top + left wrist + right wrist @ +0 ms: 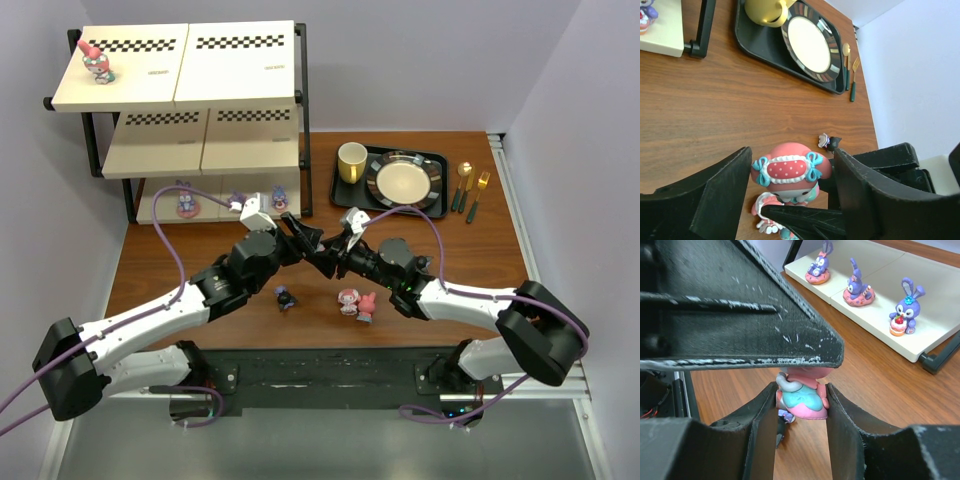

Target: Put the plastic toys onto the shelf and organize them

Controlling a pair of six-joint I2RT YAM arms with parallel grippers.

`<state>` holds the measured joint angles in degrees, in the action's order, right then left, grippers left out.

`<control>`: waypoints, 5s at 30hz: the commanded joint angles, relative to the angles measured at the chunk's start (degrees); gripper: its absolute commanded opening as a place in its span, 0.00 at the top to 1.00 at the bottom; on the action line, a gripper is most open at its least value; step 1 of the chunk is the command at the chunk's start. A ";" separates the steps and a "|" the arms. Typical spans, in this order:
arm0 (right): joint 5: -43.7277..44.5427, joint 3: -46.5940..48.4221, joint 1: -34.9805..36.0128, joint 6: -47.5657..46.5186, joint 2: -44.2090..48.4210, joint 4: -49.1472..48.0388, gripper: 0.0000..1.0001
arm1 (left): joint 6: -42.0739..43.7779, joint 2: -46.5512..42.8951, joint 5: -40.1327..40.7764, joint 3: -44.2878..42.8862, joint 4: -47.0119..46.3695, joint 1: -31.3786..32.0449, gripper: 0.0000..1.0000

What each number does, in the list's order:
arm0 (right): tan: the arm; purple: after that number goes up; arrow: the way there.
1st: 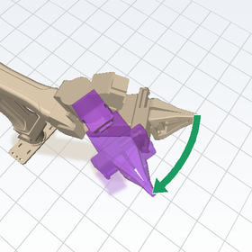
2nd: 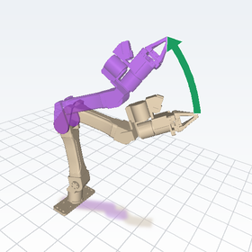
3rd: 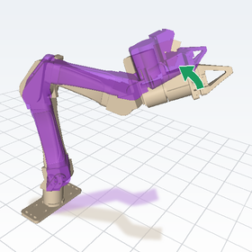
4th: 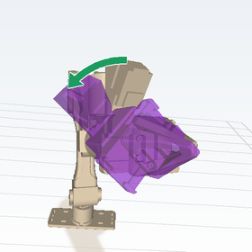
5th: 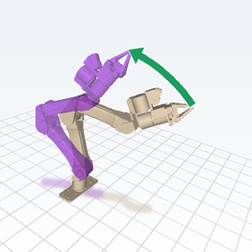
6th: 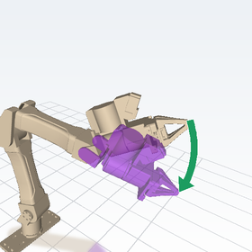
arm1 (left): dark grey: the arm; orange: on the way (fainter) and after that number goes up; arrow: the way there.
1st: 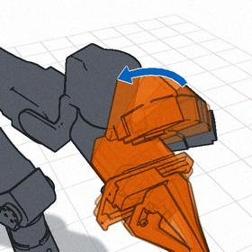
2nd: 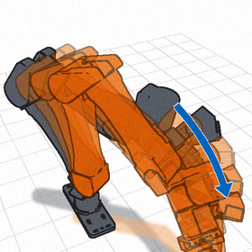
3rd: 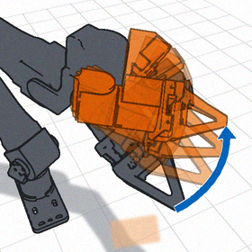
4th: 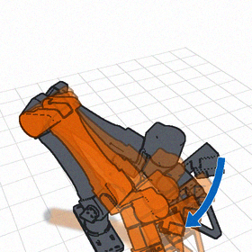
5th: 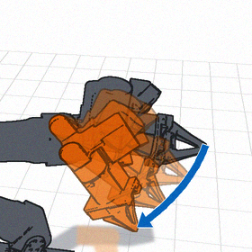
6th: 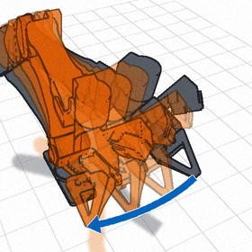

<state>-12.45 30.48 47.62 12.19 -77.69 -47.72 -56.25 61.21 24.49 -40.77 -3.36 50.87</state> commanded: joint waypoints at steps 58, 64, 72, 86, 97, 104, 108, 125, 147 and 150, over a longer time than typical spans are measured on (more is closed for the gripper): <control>2.08 -4.37 0.29 -3.22 16.25 16.15 0.02 | 49.55 2.68 15.92 -36.55 19.95 0.37 0.95; 2.69 -5.61 0.37 -2.34 20.38 21.08 0.01 | 58.00 8.83 14.99 -52.11 26.12 -7.00 0.93; -0.21 -4.82 0.29 -1.29 20.92 22.85 0.02 | 66.08 16.04 10.67 -70.22 27.44 -18.33 0.92; -4.87 -3.14 0.37 -3.39 17.05 24.17 0.01 | 64.44 24.74 -8.48 -77.62 25.33 -44.79 0.92; -6.54 -6.66 0.29 -0.41 13.88 16.79 0.02 | 60.03 27.21 -22.20 -74.10 21.29 -56.32 0.93; -6.19 -7.63 0.29 -0.67 13.97 16.17 0.02 | 61.26 26.59 -24.14 -68.47 15.04 -56.94 0.95; -6.10 -7.89 0.29 -0.41 14.06 15.91 0.02 | 61.87 27.82 -23.44 -69.26 15.66 -57.02 0.96; -5.75 -8.24 0.29 -0.06 13.18 14.94 0.01 | 64.33 27.56 -21.68 -64.26 12.06 -56.94 0.87; -6.36 -7.98 0.29 0.47 12.74 15.03 0.01 | 64.25 25.36 -22.03 -60.12 8.98 -57.02 0.27; -6.36 -7.98 0.29 0.47 12.74 15.03 0.01 | 64.16 25.45 -22.12 -60.13 8.89 -56.94 0.25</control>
<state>-17.74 22.79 47.72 12.38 -65.01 -30.83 7.29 87.72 2.17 -101.01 7.09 -5.63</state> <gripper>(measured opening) 0.985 0.732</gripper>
